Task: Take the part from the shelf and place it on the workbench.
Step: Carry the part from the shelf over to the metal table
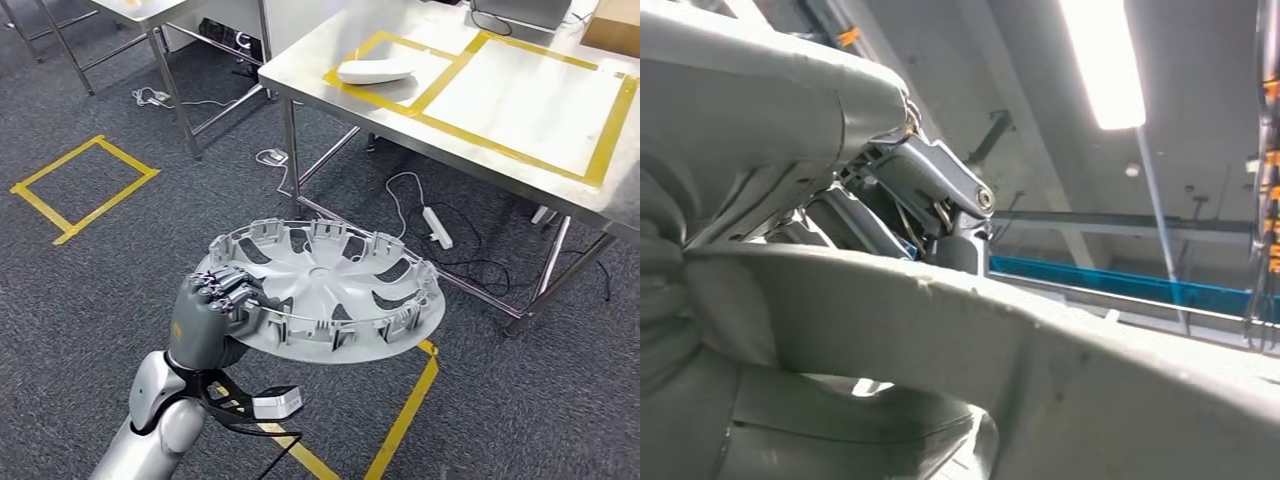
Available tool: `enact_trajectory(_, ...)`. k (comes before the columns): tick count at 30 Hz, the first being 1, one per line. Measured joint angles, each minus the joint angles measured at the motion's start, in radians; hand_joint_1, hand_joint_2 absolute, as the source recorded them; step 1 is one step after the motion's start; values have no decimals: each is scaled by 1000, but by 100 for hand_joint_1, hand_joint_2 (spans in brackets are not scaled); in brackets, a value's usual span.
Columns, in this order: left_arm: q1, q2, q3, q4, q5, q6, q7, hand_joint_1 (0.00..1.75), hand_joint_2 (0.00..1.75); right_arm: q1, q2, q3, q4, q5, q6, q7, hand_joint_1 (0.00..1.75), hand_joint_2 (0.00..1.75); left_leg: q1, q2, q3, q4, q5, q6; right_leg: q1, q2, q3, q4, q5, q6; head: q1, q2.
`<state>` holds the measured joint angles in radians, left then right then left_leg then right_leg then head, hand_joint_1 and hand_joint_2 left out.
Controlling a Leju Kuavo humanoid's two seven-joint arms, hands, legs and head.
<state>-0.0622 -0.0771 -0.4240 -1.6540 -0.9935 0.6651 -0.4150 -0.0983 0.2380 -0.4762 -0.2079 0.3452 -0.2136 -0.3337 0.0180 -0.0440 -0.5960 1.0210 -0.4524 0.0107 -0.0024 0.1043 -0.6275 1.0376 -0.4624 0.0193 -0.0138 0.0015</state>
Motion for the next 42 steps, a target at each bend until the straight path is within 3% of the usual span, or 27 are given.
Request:
enact_trajectory(1,-1,-2,1,0,2,0,1,175,175,-1,0,4,0,7,-5,2,0,0,2,10,2,-4,2,4,1,-29,-17,30,-19,5,3,0)
enact_trajectory(3,-2,-4,4,0,6,0,2,175,175,-4,0,11,0,16,-9,5,0,0,1,29,4,-6,1,10,0,-84,-75,147,-78,14,8,0)
enact_trajectory(5,-2,-5,6,0,8,0,4,175,175,-5,0,15,0,21,-10,7,0,0,1,46,4,-6,-1,9,-7,-97,-130,256,-114,23,8,0)
enact_trajectory(6,-1,-5,6,1,10,0,5,175,175,-3,0,18,0,26,-12,9,0,0,2,53,5,-6,-3,8,-10,-99,-134,263,-106,26,8,0)
enact_trajectory(7,-1,-6,6,1,13,0,7,175,175,-2,-1,21,0,31,-14,12,0,0,3,58,7,-5,-4,6,-13,-101,-116,228,-79,29,8,0)
enact_trajectory(9,-2,-9,7,1,20,0,10,175,175,-2,-1,28,0,41,-19,18,0,0,4,63,11,-5,-8,-2,-16,-109,-40,88,-17,33,9,0)
enact_trajectory(11,-5,-13,10,1,29,3,12,175,175,-4,-1,35,0,46,-20,28,0,0,0,64,12,-2,-11,-13,-16,-113,13,-4,5,26,9,0)
enact_trajectory(12,-6,-14,12,1,34,4,13,175,175,-4,-1,38,0,48,-21,33,0,0,-2,64,11,-1,-11,-13,-15,-113,19,-15,2,21,9,0)
enact_trajectory(15,-9,-17,17,1,44,7,15,175,175,-2,-1,43,0,52,-23,44,0,0,-3,64,13,-3,-8,3,-15,-108,20,-18,6,16,8,0)
enact_trajectory(17,-10,-18,20,1,50,9,18,175,175,-3,-1,46,0,56,-25,50,0,0,-3,65,17,-9,-7,4,-13,-106,20,-18,5,11,8,0)
enact_trajectory(21,-12,-25,34,3,70,16,20,175,175,-3,-1,55,0,69,-35,69,0,0,0,66,19,-17,-2,-9,-8,-106,20,-18,3,1,8,0)
enact_trajectory(25,-14,-32,46,7,82,19,20,175,175,-3,-1,63,0,74,-39,81,0,0,3,66,19,-19,-1,-32,-6,-107,19,-17,3,-3,9,0)
enact_trajectory(29,-14,-37,56,11,87,20,14,175,175,-3,-1,65,0,75,-39,84,0,0,3,66,19,-19,-1,-37,-7,-107,19,-17,4,-4,9,0)
enact_trajectory(38,-18,-44,68,18,97,20,-7,175,175,-3,-1,71,0,77,-40,85,0,0,-2,66,15,-8,-8,-26,-12,-107,21,-19,7,2,8,0)
enact_trajectory(42,-19,-49,77,19,101,20,-16,175,175,-3,-1,71,0,78,-41,85,0,0,-5,66,10,-1,-11,-17,-15,-107,22,-22,9,10,8,0)
